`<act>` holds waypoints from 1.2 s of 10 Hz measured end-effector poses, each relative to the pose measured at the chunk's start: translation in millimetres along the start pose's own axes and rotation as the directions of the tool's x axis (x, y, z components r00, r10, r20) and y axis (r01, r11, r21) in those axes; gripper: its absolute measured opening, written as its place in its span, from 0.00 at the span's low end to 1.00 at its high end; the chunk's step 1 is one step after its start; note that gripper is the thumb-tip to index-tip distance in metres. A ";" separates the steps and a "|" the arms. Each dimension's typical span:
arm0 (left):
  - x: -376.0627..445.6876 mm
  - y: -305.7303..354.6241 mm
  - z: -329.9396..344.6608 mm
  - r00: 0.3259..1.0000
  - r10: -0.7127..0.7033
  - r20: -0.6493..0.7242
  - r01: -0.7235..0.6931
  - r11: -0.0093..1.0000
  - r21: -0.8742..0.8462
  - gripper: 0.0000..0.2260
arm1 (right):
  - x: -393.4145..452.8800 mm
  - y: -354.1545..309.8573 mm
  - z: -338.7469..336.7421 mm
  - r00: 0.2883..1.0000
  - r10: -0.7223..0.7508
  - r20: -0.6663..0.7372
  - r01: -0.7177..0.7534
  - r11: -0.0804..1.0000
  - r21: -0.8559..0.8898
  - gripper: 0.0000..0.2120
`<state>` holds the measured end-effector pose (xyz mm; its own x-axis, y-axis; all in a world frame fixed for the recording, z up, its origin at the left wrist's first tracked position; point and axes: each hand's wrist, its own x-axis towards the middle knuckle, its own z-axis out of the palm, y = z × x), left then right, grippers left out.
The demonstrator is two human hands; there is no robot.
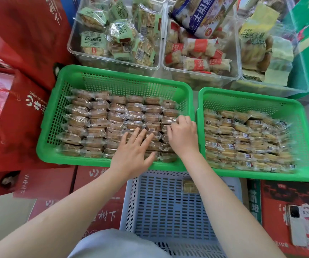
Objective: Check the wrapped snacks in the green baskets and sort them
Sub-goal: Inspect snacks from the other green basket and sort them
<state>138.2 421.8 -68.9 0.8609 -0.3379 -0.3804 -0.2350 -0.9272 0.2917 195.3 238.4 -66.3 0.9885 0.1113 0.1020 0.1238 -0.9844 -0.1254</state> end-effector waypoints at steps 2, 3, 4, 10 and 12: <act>0.3 -1.1 0.8 1.000 0.003 -0.002 -0.003 1.000 0.010 0.31 | 21.7 5.8 -1.6 0.994 0.043 0.104 -0.036 0.997 -0.072 0.12; 0.1 -1.0 1.2 1.000 -0.001 -0.002 0.001 1.000 0.007 0.31 | 24.1 3.9 -2.5 0.992 0.010 0.122 0.003 0.995 -0.104 0.15; 0.0 -0.6 1.2 1.000 -0.001 -0.006 0.001 1.000 0.002 0.31 | 21.2 6.7 2.9 0.996 -0.040 0.076 0.049 0.990 -0.134 0.17; -0.6 -2.1 3.1 1.000 0.000 -0.006 0.000 1.000 0.006 0.31 | 20.6 17.6 -10.9 0.980 0.030 -0.198 -0.015 0.997 0.076 0.08; -0.6 -1.7 1.2 1.000 -0.003 0.006 0.003 1.000 0.013 0.31 | 16.1 16.2 -20.3 0.997 -0.058 -0.048 0.055 0.997 -0.058 0.13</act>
<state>137.6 423.4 -70.2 0.8589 -0.3363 -0.3861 -0.2386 -0.9301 0.2794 211.4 221.5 -46.7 0.9744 0.1616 0.1560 0.1730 -0.9830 -0.0622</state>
